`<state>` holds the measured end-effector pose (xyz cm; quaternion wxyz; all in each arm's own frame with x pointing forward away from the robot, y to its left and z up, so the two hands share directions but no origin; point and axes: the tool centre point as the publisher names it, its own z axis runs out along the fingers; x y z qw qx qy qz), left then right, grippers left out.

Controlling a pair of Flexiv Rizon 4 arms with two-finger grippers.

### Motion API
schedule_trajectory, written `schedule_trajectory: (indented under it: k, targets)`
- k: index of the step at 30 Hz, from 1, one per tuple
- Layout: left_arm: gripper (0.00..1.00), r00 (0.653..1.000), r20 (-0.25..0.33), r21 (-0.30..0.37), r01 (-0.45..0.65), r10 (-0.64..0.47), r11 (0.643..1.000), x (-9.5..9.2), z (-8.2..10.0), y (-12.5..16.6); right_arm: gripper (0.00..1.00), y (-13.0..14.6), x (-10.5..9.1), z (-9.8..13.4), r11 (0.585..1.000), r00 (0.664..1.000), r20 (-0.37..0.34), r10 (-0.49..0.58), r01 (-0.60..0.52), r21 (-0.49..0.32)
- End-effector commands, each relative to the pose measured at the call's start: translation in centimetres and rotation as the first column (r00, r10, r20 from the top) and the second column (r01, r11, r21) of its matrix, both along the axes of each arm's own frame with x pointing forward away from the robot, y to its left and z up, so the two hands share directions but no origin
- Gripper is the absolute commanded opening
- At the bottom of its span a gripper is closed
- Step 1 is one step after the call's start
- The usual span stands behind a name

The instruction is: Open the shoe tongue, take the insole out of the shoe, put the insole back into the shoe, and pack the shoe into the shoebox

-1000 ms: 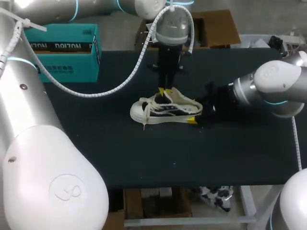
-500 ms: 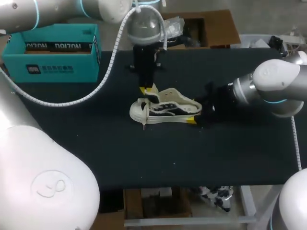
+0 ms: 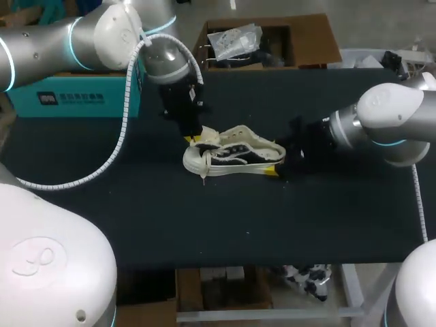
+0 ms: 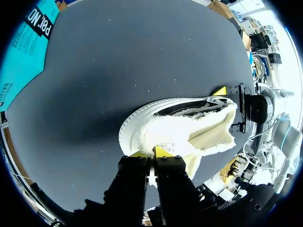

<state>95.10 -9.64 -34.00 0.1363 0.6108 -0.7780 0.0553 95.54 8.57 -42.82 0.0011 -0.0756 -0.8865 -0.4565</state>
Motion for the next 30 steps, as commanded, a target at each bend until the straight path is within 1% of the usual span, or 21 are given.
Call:
schedule_trajectory:
  k: [1, 2, 3, 5, 6, 7, 9, 10, 11, 12, 13, 14, 15, 16, 17, 18, 19, 21, 22, 23, 30]
  targets:
    - [0.83, 0.998, 0.009, -0.093, 0.056, -0.055, 0.994, -0.1, 0.2, 0.2, 0.00, -0.4, 0.0, -0.6, 1.000, 1.000, 0.002, 0.001, -0.001, 0.005]
    - [0.96, 0.997, 0.027, -0.098, 0.080, -0.078, 0.992, -0.4, 0.9, 0.1, 0.00, -0.4, 0.0, -0.6, 1.000, 1.000, 0.002, 0.001, -0.001, 0.005]
    - [1.00, 0.992, 0.053, -0.108, 0.116, -0.111, 0.987, -0.7, 1.7, 0.0, 0.00, -0.4, 0.0, -0.6, 1.000, 1.000, 0.002, 0.001, -0.001, 0.005]
    - [1.00, 0.981, 0.090, -0.113, 0.181, -0.172, 0.977, -1.1, 3.4, -0.2, 0.00, -0.4, 0.0, -0.6, 1.000, 1.000, 0.002, 0.001, -0.001, 0.005]
    - [0.98, 0.968, 0.103, -0.131, 0.240, -0.228, 0.962, -1.4, 4.3, -0.4, 0.00, -0.4, 0.0, -0.6, 1.000, 1.000, 0.002, 0.001, -0.001, 0.005]
    - [0.94, 0.962, 0.120, -0.125, 0.259, -0.244, 0.958, -1.5, 5.1, -0.6, 0.00, -0.4, 0.0, -0.6, 1.000, 1.000, 0.002, 0.001, -0.001, 0.005]
    - [0.92, 0.933, 0.163, -0.110, 0.341, -0.321, 0.934, -1.6, 6.9, -1.2, 0.00, -0.4, 0.0, -0.6, 1.000, 1.000, 0.002, 0.001, -0.001, 0.005]
    - [0.91, 0.922, 0.175, -0.095, 0.364, -0.345, 0.927, -1.4, 7.7, -1.5, 0.00, -0.4, 0.0, -0.6, 1.000, 1.000, 0.002, 0.001, -0.001, 0.005]
    - [0.85, 0.894, 0.185, -0.077, 0.427, -0.408, 0.901, -1.4, 8.4, -1.9, 0.00, -0.4, 0.0, -0.6, 1.000, 1.000, 0.002, 0.001, -0.001, 0.005]
    - [0.70, 0.884, 0.201, -0.079, 0.444, -0.422, 0.893, -1.3, 9.2, -2.3, 0.00, -0.4, 0.0, -0.6, 1.000, 1.000, 0.002, 0.001, -0.001, 0.005]
    - [0.42, 0.852, 0.196, -0.076, 0.507, -0.485, 0.859, -1.1, 9.8, -2.7, 0.00, -0.4, 0.0, -0.6, 1.000, 1.000, 0.002, 0.001, -0.001, 0.005]
    - [0.00, 0.814, 0.192, -0.084, 0.570, -0.548, 0.817, -1.1, 10.5, -3.0, 0.00, -0.4, 0.0, -0.6, 1.000, 1.000, 0.002, 0.001, -0.001, 0.005]
    - [0.00, 0.792, 0.199, -0.069, 0.598, -0.577, 0.798, -0.9, 11.0, -3.4, 0.00, -0.4, 0.0, -0.6, 1.000, 1.000, 0.002, 0.001, -0.001, 0.005]
    - [0.00, 0.718, 0.180, -0.052, 0.689, -0.672, 0.723, -0.9, 11.3, -3.8, 0.00, -0.4, 0.0, -0.6, 1.000, 1.000, 0.002, 0.001, -0.001, 0.005]
    - [0.00, 0.664, 0.160, -0.035, 0.743, -0.730, 0.668, -1.0, 11.5, -4.2, 0.00, -0.4, 0.0, -0.6, 1.000, 1.000, 0.002, 0.001, -0.001, 0.005]
    - [0.00, 0.563, 0.135, -0.014, 0.824, -0.815, 0.566, -1.0, 11.6, -4.6, 0.00, -0.4, 0.0, -0.6, 1.000, 1.000, 0.002, 0.001, -0.001, 0.005]
    - [0.00, 0.413, 0.108, -0.040, 0.910, -0.904, 0.412, -1.3, 11.6, -4.8, 0.00, -0.4, 0.0, -0.6, 1.000, 1.000, 0.002, 0.001, -0.001, 0.005]
    - [0.00, 0.170, 0.093, -0.116, 0.981, -0.981, 0.159, -1.3, 11.5, -5.3, 0.00, -0.4, 0.0, -0.6, 1.000, 1.000, 0.002, 0.001, -0.001, 0.005]
    - [0.00, 0.125, 0.070, -0.130, 0.985, -0.990, 0.115, -1.2, 11.3, -5.7, 0.00, -0.4, 0.0, -0.6, 1.000, 1.000, 0.002, 0.001, -0.001, 0.005]
    - [0.00, 0.215, 0.095, -0.112, 0.972, -0.972, 0.204, -0.9, 10.9, -6.6, 0.00, -0.4, 0.0, -0.6, 1.000, 1.000, 0.002, 0.001, -0.001, 0.005]
    - [0.00, 0.215, 0.095, -0.112, 0.972, -0.972, 0.204, -0.9, 10.9, -6.6, 0.00, -0.4, 0.0, -0.6, 1.000, 1.000, 0.002, 0.001, -0.001, 0.005]
